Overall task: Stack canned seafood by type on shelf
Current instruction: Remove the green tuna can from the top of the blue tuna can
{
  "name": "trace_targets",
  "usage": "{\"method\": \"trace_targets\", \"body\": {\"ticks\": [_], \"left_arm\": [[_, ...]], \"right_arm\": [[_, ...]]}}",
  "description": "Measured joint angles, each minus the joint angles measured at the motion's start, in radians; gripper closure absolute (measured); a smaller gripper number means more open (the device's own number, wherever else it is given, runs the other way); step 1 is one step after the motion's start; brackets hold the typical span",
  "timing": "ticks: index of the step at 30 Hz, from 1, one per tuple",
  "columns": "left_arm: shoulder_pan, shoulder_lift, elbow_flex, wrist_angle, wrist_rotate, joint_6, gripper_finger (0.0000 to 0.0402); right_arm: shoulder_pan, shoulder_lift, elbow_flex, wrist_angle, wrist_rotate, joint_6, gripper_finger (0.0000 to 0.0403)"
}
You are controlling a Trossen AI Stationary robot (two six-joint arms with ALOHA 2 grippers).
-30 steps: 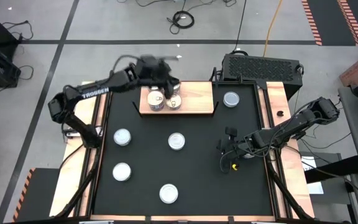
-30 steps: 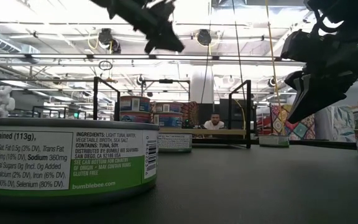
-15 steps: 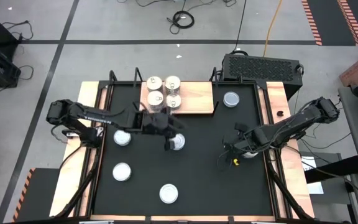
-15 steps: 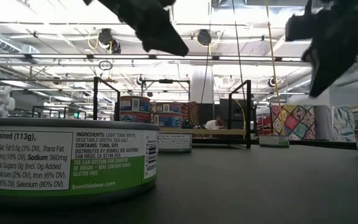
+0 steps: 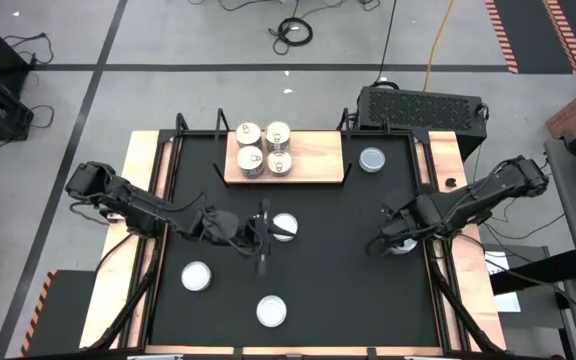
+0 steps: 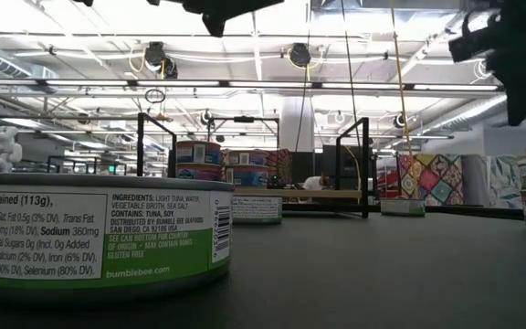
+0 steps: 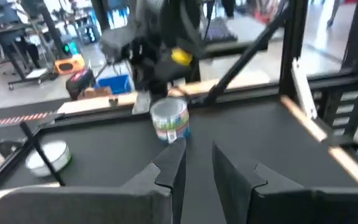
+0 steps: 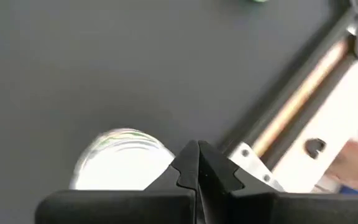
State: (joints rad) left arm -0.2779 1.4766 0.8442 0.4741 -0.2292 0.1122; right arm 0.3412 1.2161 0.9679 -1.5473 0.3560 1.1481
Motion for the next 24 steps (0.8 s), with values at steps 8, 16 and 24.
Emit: {"method": "trace_targets", "body": {"ticks": [8,16,24], "left_arm": [[-0.033,0.006,-0.001,0.025,0.044,-0.054,0.0320],[-0.099,0.016,-0.001,0.038,0.043,-0.054,0.0320],[-0.117,0.016,-0.001,0.015,0.042,-0.026,0.0320]], "right_arm": [[-0.098,-0.011,-0.038,-0.023,0.039,0.042,0.0403],[-0.265,-0.011,-0.038,-0.023,0.090,0.054,0.0403],[-0.468,-0.011,-0.094,-0.021,0.057,-0.172,0.0403]]}}
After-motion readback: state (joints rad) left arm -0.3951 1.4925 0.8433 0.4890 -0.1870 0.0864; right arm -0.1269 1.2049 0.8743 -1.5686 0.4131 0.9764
